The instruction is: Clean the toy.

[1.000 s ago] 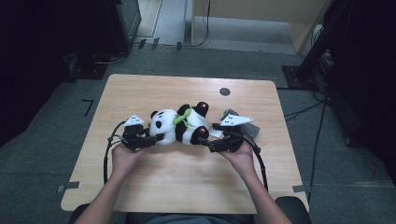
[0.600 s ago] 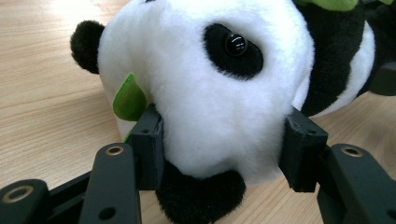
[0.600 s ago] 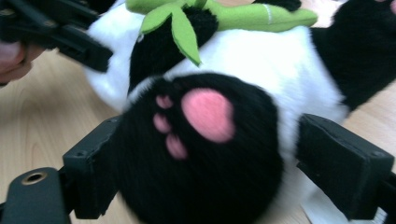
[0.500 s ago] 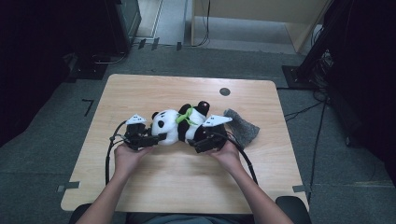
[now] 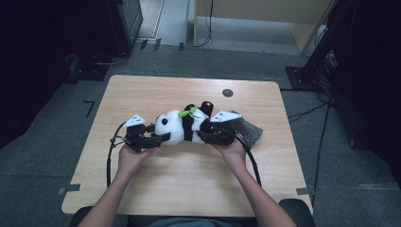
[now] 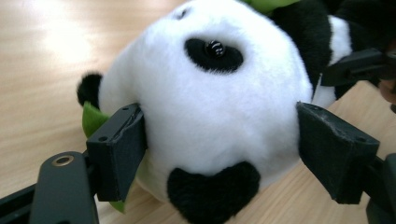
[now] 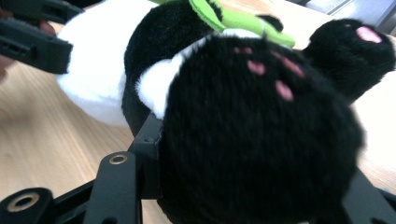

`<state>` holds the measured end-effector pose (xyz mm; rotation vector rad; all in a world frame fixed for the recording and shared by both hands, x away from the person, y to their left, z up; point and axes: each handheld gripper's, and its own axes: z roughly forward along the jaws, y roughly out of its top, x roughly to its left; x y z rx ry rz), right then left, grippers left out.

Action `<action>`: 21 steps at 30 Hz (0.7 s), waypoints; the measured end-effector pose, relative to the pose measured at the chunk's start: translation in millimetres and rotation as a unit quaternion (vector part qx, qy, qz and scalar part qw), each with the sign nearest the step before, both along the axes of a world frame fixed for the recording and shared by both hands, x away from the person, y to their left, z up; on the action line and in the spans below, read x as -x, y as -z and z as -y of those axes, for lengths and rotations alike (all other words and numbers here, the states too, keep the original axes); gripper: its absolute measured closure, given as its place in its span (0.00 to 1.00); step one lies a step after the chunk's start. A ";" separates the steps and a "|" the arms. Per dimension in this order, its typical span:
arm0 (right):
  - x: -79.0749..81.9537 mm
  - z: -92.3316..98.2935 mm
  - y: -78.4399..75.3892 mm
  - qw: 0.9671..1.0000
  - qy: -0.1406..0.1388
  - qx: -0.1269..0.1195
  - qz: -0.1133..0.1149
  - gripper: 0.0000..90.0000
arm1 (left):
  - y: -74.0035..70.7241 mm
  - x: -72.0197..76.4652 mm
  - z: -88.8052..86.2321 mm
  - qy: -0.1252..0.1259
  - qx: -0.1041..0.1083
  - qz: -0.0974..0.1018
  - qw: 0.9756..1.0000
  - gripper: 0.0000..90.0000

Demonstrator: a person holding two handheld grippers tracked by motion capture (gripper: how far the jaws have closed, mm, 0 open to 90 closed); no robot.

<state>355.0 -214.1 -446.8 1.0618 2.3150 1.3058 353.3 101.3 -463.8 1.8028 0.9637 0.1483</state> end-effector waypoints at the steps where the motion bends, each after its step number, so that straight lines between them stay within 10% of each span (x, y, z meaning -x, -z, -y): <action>1: 0.3 1.6 -3.2 1.000 0.002 -0.001 -0.001 0.54 | -2.3 1.8 -1.1 0.000 0.004 0.009 1.000 0.20; 12: 4.4 39.0 -33.3 0.998 0.029 -0.048 -0.043 0.52 | -0.7 8.3 -0.5 0.047 -0.029 0.037 0.998 0.11; 21: 12.7 28.0 -40.1 0.995 -0.005 -0.061 -0.079 0.52 | -0.1 16.0 14.5 0.088 -0.034 0.078 0.992 0.00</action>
